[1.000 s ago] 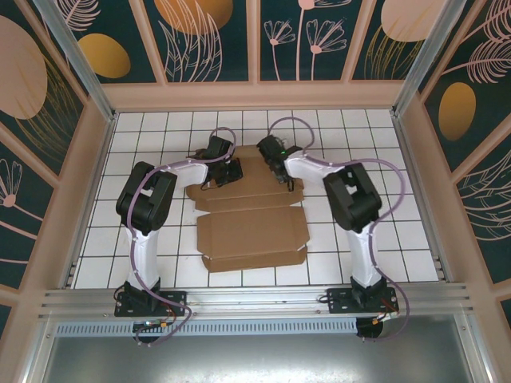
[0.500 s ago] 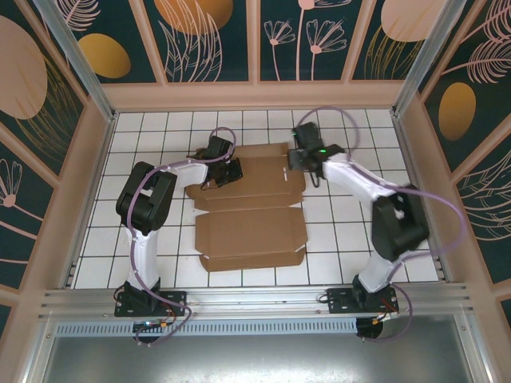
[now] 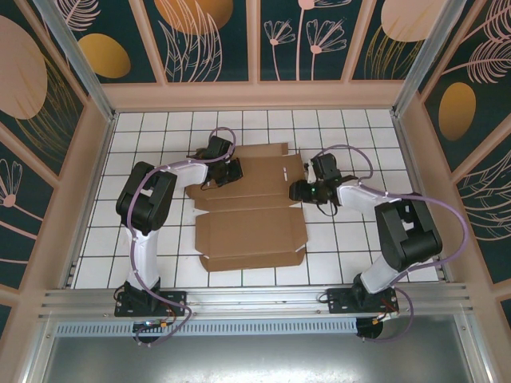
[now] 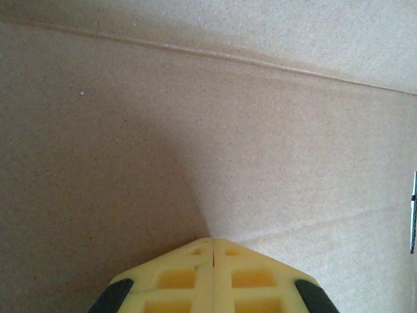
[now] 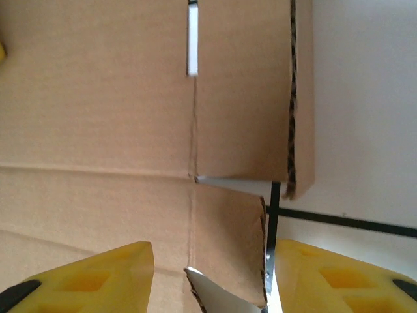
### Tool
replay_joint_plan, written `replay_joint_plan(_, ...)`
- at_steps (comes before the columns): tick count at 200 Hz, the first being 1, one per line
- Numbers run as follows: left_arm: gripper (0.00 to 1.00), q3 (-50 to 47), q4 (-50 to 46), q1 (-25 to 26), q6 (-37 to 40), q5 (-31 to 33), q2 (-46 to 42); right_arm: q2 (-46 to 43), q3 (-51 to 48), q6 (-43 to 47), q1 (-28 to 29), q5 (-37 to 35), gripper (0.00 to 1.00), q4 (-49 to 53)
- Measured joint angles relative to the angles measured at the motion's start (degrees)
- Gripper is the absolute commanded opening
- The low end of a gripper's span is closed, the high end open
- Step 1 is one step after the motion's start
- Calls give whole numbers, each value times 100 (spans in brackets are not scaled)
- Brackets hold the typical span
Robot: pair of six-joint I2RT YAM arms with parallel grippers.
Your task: Fold the paper box
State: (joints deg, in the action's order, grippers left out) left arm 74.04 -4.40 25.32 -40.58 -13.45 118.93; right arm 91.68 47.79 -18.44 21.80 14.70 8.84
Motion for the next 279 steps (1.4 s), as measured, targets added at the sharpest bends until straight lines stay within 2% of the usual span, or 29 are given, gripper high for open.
replay_joint_plan(58,0,-28,74,0,-17,-9,0,245,-17,-118,151,350,49,-352)
replay_joint_plan(116,0,-37,85,0,-20,-26,0,662,658,9,892,385,44,-289)
replay_joint_plan(146,0,-55,127,-4,-20,-109,0,815,741,74,916,177,47,-109)
replay_joint_plan(177,0,-55,94,-9,-11,-186,-52,216,809,262,960,-273,51,76)
replay_joint_plan(216,33,-55,0,-127,120,-586,-723,-125,1523,601,1182,-704,55,175)
replay_joint_plan(226,52,-55,-7,-256,109,-708,-1012,-28,1705,693,1231,-800,56,208)
replay_joint_plan(230,57,-57,-2,-326,175,-763,-1130,39,1770,728,1255,-841,56,214)
replay_joint_plan(260,62,-328,74,-1058,319,-828,-2002,920,2402,973,1521,-1220,56,494)
replay_joint_plan(279,62,-686,-59,-1469,557,-348,-2479,1569,2684,1091,1703,-1502,56,669)
